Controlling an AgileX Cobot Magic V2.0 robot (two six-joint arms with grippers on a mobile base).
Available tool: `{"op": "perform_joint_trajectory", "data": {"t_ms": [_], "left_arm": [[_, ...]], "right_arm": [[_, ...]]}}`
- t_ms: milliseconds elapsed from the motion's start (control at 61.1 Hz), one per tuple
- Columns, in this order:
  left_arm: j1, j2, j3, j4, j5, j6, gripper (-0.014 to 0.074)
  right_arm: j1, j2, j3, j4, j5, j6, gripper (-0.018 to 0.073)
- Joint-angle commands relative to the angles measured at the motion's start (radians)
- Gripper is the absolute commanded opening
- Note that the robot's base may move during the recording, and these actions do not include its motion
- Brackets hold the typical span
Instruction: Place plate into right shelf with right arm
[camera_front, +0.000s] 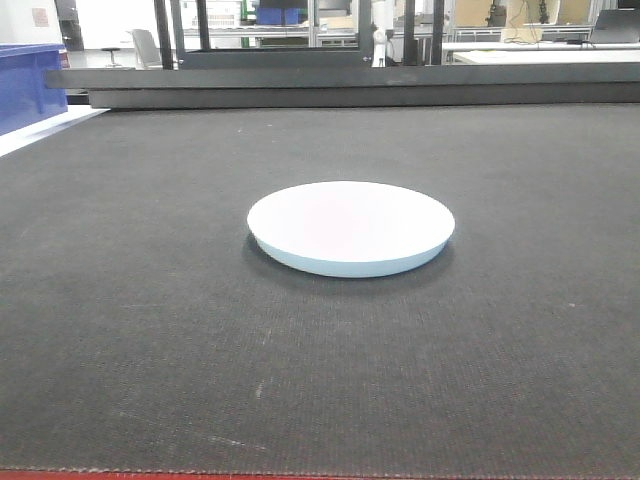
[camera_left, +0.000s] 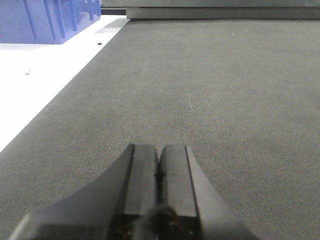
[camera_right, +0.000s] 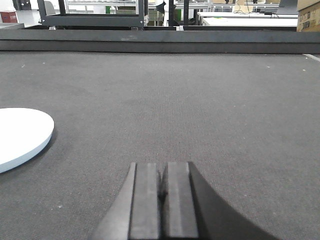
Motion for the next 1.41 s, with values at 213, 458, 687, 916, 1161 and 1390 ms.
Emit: {"op": "perform_joint_trajectory", "data": {"t_ms": [213, 458, 687, 916, 1161, 1390], "left_arm": [[0.002, -0.012, 0.008, -0.008, -0.086, -0.003, -0.0047], [0.002, -0.012, 0.008, -0.008, -0.086, -0.003, -0.0047], [0.002, -0.012, 0.008, -0.008, -0.086, -0.003, -0.0047], [0.002, -0.012, 0.008, -0.008, -0.086, -0.003, -0.0047], [0.002, -0.012, 0.008, -0.008, -0.086, -0.003, -0.0047], [0.002, -0.012, 0.008, -0.008, -0.086, -0.003, -0.0047]], "right_arm": [[0.001, -0.014, -0.008, 0.002, -0.080, 0.000, 0.0031], [0.001, -0.014, -0.008, 0.002, -0.080, 0.000, 0.0031], [0.001, -0.014, -0.008, 0.002, -0.099, 0.000, 0.0031], [0.001, -0.013, -0.046, 0.002, -0.130, 0.000, 0.0031], [0.001, 0.124, -0.309, -0.011, 0.136, 0.000, 0.0054], [0.001, 0.437, -0.517, -0.012, 0.241, 0.000, 0.0479]]}}
